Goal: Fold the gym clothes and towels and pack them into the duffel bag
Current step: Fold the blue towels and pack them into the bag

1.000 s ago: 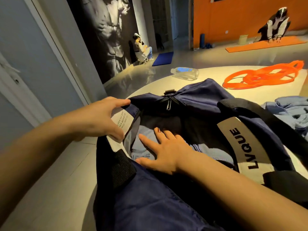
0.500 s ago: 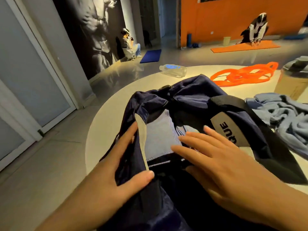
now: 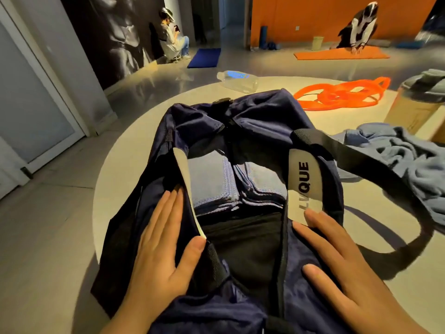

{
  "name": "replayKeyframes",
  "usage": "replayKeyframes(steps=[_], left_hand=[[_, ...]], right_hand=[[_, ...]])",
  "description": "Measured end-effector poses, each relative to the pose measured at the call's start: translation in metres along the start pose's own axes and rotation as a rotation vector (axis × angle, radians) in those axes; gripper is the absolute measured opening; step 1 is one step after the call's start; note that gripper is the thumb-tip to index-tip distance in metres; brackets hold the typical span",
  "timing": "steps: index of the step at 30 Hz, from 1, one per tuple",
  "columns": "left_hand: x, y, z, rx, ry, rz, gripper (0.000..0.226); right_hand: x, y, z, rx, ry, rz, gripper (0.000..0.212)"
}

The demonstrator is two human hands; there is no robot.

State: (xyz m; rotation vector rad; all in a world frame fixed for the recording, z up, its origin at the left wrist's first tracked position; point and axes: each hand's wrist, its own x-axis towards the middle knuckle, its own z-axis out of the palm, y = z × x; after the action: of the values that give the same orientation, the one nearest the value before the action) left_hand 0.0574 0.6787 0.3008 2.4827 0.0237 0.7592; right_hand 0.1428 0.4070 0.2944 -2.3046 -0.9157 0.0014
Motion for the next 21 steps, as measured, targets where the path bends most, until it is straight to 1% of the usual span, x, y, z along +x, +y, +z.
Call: replayKeyframes(steps=[3,6,9,10,11,12,13,14,15,16,17,18,19,20,21], left_hand=[[0.02,-0.02,0.001,-0.003,0.016,0.016,0.059],[0.044,-0.046,0.002,-0.014,0.041,0.004,0.074],[0.078,-0.071,0.0,-0.062,0.033,-0.135,0.086],[0.092,-0.079,0.0,-0.062,-0.001,-0.192,0.085],[0.107,-0.087,0.0,-0.084,-0.063,-0.259,0.075],[0.123,-0.095,-0.002,-0.184,-0.125,-0.353,0.06],[0.137,-0.101,-0.008,-0.341,-0.157,-0.418,0.051],[0.15,-0.103,-0.016,-0.495,-0.162,-0.476,0.048],[0.161,-0.105,-0.027,-0.576,-0.15,-0.53,0.05],[0.166,-0.104,-0.035,-0.558,-0.134,-0.583,0.052],[0.17,-0.103,-0.043,-0.448,-0.108,-0.592,0.054],[0.167,-0.099,-0.047,-0.271,-0.082,-0.556,0.059],[0.16,-0.093,-0.047,-0.112,-0.061,-0.468,0.066],[0.152,-0.082,-0.042,0.014,-0.077,-0.35,0.07],[0.14,-0.071,-0.03,0.092,-0.132,-0.266,0.072]], right_hand=[[0.023,-0.002,0.011,0.034,0.011,0.019,0.063],[0.051,-0.003,0.024,0.065,0.045,0.016,0.061],[0.092,-0.001,0.038,0.107,0.058,0.033,0.057],[0.109,0.0,0.043,0.106,0.071,0.034,0.057],[0.128,0.002,0.048,0.09,0.088,0.032,0.059],[0.146,0.003,0.053,0.066,0.107,0.033,0.064],[0.163,0.004,0.058,0.044,0.116,0.042,0.07],[0.178,0.004,0.063,0.022,0.119,0.05,0.075],[0.194,0.004,0.067,-0.001,0.123,0.049,0.077],[0.203,0.004,0.072,-0.023,0.127,0.048,0.078],[0.216,0.002,0.076,-0.041,0.138,0.045,0.077],[0.225,0.002,0.082,-0.051,0.142,0.052,0.074],[0.237,0.001,0.086,-0.058,0.149,0.059,0.072],[0.248,0.0,0.09,-0.065,0.157,0.061,0.072],[0.258,-0.001,0.093,-0.071,0.165,0.056,0.075]])
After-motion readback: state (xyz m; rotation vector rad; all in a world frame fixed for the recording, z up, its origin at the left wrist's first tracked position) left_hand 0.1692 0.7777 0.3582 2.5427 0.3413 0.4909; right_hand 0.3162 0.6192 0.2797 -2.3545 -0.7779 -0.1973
